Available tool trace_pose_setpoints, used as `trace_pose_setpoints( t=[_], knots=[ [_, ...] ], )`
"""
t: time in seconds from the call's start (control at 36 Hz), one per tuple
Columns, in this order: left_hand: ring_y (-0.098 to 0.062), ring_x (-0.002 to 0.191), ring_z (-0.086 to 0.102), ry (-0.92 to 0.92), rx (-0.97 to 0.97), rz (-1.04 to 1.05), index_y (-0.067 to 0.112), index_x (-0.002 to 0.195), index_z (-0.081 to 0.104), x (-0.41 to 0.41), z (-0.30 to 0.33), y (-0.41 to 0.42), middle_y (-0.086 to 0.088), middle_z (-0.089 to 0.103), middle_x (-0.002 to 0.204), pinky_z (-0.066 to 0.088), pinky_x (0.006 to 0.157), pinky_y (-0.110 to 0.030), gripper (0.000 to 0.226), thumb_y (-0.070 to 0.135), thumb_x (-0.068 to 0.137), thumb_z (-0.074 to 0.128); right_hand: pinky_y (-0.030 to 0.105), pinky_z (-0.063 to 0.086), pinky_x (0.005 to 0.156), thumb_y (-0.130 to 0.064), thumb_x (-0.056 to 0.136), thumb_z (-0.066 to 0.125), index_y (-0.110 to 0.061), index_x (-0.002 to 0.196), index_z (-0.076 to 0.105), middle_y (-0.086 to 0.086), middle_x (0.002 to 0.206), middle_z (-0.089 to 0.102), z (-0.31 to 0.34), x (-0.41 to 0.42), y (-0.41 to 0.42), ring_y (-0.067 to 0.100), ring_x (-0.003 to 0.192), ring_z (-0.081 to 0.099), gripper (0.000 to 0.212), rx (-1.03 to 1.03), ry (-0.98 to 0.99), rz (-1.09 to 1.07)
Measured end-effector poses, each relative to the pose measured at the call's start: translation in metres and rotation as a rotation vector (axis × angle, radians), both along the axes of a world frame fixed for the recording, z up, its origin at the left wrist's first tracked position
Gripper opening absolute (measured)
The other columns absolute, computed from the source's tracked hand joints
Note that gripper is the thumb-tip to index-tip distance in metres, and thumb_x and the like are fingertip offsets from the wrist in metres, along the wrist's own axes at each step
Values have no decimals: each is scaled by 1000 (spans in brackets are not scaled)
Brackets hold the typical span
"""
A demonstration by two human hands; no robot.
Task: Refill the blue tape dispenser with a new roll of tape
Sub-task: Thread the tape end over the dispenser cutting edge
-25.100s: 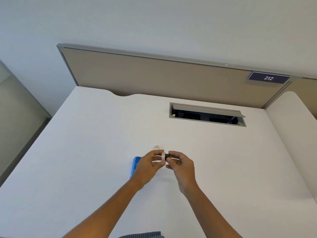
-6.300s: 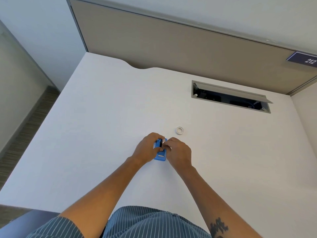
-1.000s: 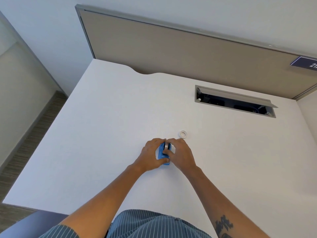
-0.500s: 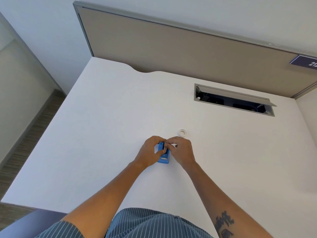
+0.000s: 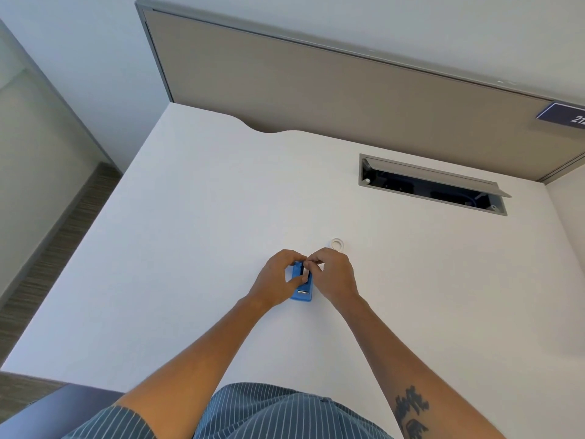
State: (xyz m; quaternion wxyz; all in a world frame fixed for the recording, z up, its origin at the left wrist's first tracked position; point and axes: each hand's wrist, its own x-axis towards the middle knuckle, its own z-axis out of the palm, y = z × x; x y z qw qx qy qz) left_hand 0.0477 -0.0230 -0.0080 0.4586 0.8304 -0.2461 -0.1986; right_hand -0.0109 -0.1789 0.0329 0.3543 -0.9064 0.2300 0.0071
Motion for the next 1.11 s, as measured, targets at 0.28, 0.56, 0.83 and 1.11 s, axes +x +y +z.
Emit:
trace_pose_setpoints(
  t=[0.28, 0.56, 0.83, 1.11],
  knots=[
    [-7, 107, 61, 27, 7, 29, 27, 120, 65, -3, 1, -2, 13, 64, 117, 46, 95, -21, 32, 24, 90, 77, 37, 59, 83, -18, 96, 70, -15, 98, 79, -3, 96, 77, 4, 1, 3, 18, 91, 71, 10, -25, 8, -18],
    [-6, 105, 61, 42, 30, 38, 31, 120, 62, -4, 0, -2, 15, 62, 120, 47, 95, -21, 40, 21, 87, 81, 34, 58, 83, -16, 98, 68, -13, 100, 79, 0, 98, 77, 6, -1, 4, 18, 91, 70, 12, -20, 5, -21],
    [-6, 106, 61, 68, 31, 57, 34, 117, 61, -5, -2, -4, 21, 60, 117, 49, 96, -25, 42, 21, 84, 84, 35, 58, 89, -11, 91, 71, -17, 102, 79, -6, 103, 75, 6, -5, -7, 15, 97, 68, 15, -2, 22, 117],
    [-7, 109, 62, 63, 8, 46, 28, 127, 62, -5, -3, -3, 14, 63, 125, 49, 97, -26, 44, 30, 87, 81, 24, 51, 79, -13, 92, 69, -19, 97, 78, -8, 103, 73, 6, -6, -6, 15, 91, 67, 12, -95, 22, 186]
  ],
)
